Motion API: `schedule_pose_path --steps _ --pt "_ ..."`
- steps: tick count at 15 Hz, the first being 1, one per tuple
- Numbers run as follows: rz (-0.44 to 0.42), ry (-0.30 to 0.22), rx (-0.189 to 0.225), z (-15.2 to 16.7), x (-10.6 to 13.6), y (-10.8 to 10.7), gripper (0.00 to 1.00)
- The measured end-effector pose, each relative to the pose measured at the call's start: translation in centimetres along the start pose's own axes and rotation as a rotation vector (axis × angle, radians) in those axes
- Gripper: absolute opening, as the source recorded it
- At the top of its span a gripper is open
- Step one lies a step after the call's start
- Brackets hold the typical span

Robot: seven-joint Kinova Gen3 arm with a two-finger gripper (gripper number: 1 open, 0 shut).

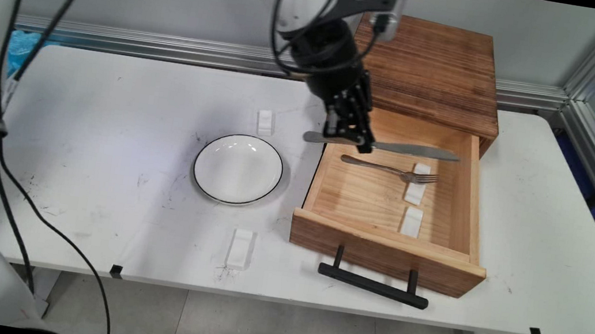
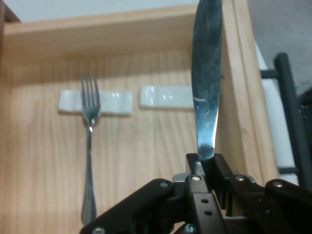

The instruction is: Place the picked object into the drawer

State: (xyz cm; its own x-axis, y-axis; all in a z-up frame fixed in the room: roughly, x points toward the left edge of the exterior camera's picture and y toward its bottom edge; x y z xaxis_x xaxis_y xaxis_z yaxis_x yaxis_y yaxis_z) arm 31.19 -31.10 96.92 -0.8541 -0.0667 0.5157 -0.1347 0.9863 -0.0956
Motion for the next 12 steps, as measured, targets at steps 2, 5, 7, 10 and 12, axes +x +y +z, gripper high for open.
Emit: schedule_pose_path --steps 2,5,7,10,12 --pt "0.014 0.004 0.004 1.5 0.7 -0.7 0.0" --pt "0.027 0.002 0.007 3.8 1.4 -1.5 0.0" --pt "0.03 -0.003 0.007 5.5 1.6 -1.9 0.0" --pt "0.027 -0.013 0.004 7.3 1.6 -2.3 0.0" --pt "0.025 -0.019 0.001 8.4 1.6 -2.5 0.0"
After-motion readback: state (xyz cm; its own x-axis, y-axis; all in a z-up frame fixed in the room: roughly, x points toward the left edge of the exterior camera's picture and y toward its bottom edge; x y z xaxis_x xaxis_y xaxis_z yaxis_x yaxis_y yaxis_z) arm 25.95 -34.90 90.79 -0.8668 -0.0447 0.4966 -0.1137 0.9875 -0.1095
